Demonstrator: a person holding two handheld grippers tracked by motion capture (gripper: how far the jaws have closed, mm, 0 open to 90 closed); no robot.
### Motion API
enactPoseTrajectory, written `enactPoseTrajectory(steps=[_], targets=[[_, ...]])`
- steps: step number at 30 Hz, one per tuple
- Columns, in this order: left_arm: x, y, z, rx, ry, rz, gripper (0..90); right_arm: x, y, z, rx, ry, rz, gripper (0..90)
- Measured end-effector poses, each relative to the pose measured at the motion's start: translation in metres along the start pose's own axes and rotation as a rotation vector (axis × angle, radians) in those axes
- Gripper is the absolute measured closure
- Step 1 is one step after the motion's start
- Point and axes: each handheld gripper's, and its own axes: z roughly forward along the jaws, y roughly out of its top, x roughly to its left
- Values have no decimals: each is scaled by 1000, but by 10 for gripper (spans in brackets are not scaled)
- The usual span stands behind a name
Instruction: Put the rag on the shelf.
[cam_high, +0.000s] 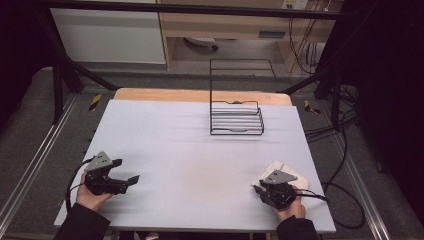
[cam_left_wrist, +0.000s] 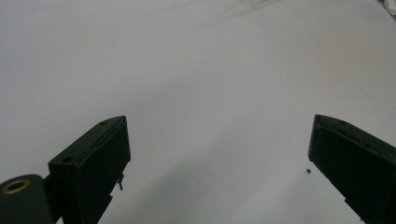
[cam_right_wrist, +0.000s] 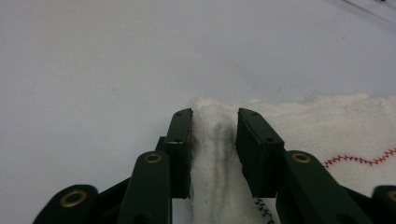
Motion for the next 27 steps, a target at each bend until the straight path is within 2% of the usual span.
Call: enactPoseTrajectory(steps=[4, 5, 10, 12, 14, 16, 17, 21, 27], targets=[[0, 0, 0, 0, 0, 1, 55, 0, 0, 1, 5, -24, -8, 782], [0, 0, 0, -2, -1, 1, 55, 0, 1, 1, 10, -30, 8, 807], [0, 0, -1, -3, -2, 1, 55, -2, 2, 0, 14, -28, 27, 831], [1, 0, -1, -3, -2, 2, 56, -3, 4, -1, 13, -25, 59, 839], [1, 0, -1, -2, -2, 3, 56, -3, 4, -2, 10, -24, 60, 840], [1, 0, -1, 0, -2, 1, 56, -4, 5, -4, -5, -12, 70, 843], [1, 0, -1, 0, -2, 2, 56, -4, 6, -6, -23, 13, 91, 845], [1, 0, -1, -1, -1, 1, 56, -2, 9, -6, -42, 46, 95, 845], [1, 0, 0, 0, 1, 1, 56, 17, 28, 3, -99, 130, 52, 844]])
